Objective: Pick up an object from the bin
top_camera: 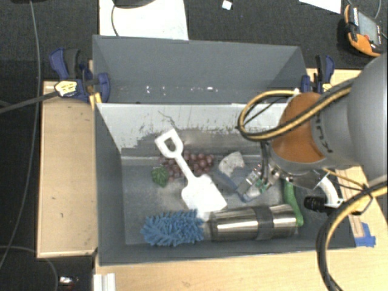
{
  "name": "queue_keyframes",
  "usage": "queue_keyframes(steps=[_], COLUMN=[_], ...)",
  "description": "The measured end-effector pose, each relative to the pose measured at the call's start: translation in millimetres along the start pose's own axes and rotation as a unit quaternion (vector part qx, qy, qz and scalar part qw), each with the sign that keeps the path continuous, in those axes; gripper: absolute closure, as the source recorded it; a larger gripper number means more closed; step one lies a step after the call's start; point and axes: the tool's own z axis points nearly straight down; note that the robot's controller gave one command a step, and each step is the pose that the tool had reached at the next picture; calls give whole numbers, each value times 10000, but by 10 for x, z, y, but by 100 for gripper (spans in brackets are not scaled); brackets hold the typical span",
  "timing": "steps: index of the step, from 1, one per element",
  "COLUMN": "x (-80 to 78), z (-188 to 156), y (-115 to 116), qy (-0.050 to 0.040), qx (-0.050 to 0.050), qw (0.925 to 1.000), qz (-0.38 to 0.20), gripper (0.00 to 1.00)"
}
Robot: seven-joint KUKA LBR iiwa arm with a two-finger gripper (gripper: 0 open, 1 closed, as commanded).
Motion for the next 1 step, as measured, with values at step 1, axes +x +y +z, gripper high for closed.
queue_keyframes(steps=[1], x=[13], z=[-199], y=[-20], qy=[18], qx=[30], qw=[10000], qz=[-10], gripper=[100])
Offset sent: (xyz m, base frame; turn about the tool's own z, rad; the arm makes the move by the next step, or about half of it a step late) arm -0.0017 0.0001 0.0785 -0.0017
